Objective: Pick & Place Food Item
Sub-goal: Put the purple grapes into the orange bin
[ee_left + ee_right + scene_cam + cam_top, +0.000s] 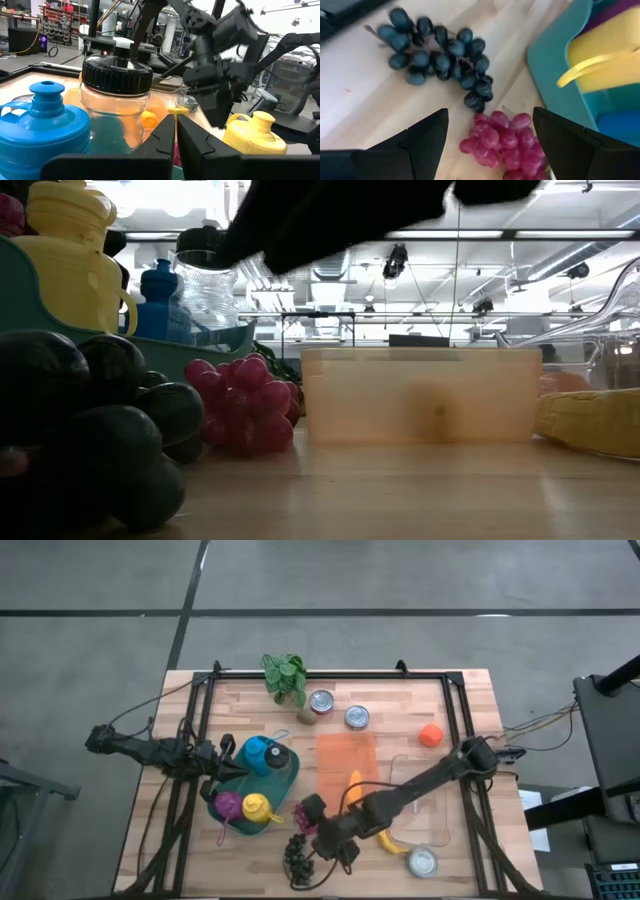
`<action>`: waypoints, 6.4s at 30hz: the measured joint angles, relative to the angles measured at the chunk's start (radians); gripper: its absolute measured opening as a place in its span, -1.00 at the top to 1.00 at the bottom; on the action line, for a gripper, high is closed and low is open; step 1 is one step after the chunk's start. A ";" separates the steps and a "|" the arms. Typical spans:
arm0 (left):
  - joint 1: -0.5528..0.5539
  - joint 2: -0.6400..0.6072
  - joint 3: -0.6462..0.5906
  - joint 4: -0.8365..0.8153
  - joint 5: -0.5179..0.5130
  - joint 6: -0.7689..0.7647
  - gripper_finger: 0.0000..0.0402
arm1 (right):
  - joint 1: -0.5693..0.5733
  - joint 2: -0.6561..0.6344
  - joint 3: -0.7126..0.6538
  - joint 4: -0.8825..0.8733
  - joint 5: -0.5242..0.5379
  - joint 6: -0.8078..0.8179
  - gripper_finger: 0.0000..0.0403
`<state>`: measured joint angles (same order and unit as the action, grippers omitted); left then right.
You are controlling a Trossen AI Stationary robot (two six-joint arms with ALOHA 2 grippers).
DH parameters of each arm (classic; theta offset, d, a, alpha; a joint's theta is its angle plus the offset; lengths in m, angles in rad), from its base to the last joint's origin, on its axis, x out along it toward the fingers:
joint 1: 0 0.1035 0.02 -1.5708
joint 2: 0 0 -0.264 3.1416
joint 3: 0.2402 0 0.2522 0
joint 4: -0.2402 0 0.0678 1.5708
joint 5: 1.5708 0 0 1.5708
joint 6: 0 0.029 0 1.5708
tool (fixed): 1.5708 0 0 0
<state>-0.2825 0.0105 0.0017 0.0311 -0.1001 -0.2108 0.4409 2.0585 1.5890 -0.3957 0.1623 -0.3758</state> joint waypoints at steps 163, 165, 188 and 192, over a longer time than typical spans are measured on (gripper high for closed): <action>0.000 0.007 0.000 0.000 0.000 0.000 0.89 | -0.026 -0.049 -0.060 0.092 -0.092 0.700 0.31; 0.000 0.007 0.000 0.000 0.000 0.000 0.89 | -0.019 -0.046 -0.060 0.089 -0.093 0.778 0.17; 0.000 0.006 0.000 0.000 0.000 0.000 0.89 | -0.009 0.002 -0.064 0.085 -0.084 1.366 -0.62; 0.000 0.006 0.000 0.000 0.000 0.000 0.89 | -0.004 0.021 -0.060 0.089 -0.083 1.446 -0.64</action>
<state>-0.2821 0.0170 0.0017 0.0307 -0.1005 -0.2108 0.4366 2.0794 1.5295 -0.3067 0.0792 1.0703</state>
